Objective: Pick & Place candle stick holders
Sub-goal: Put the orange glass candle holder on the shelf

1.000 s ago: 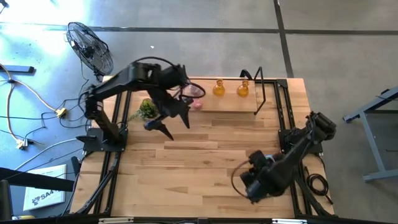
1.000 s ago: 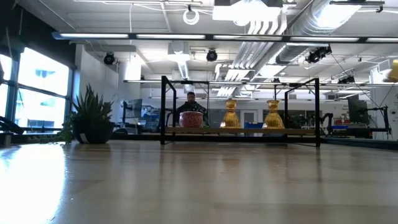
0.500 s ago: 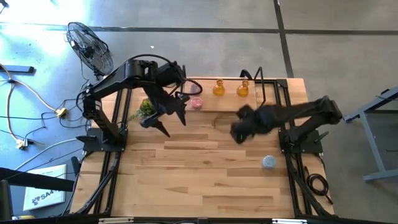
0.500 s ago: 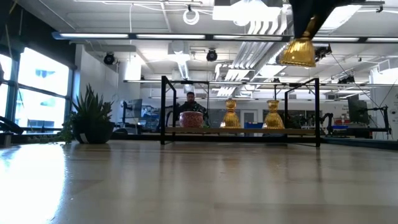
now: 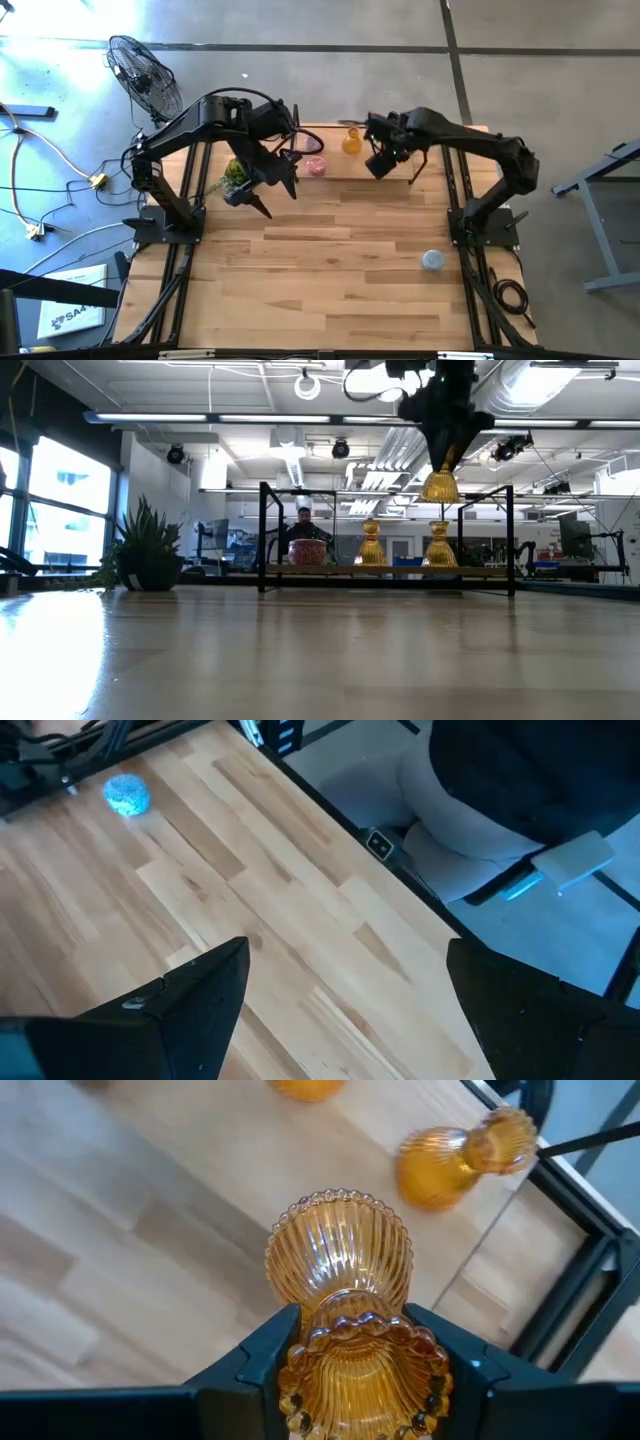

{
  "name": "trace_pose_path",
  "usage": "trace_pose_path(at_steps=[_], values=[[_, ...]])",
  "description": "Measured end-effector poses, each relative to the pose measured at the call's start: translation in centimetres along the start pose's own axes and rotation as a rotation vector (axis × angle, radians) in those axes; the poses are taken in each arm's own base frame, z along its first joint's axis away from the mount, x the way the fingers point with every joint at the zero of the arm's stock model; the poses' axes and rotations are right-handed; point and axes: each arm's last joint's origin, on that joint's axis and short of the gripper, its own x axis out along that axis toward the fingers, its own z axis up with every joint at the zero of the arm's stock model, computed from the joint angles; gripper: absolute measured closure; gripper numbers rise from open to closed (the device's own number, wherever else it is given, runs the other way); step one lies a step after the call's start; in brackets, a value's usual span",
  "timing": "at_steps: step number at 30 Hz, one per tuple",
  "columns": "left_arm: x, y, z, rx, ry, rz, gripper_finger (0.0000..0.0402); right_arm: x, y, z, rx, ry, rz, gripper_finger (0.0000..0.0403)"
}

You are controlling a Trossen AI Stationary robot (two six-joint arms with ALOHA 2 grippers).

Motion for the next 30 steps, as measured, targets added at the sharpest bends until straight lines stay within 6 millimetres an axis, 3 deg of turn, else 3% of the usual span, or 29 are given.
trace_pose_path(at_steps=[6, 20, 30], values=[[0.9, 0.6, -1.1, -0.024, 0.037, -0.024, 0.0066, 2.9, -1.2, 2.0, -0.023, 0.085, -0.016, 0.0251], [0.6, 3.9, -4.5, -0.114, -0.011, -0.035, 0.0066, 9.0, 0.2, 4.7, -0.132, 0.178, -0.002, 0.0250], [0.9, 4.5, -5.2, -0.095, -0.014, -0.041, 0.0066, 11.0, 0.1, 5.8, -0.127, 0.181, 0.050, 0.0241]])
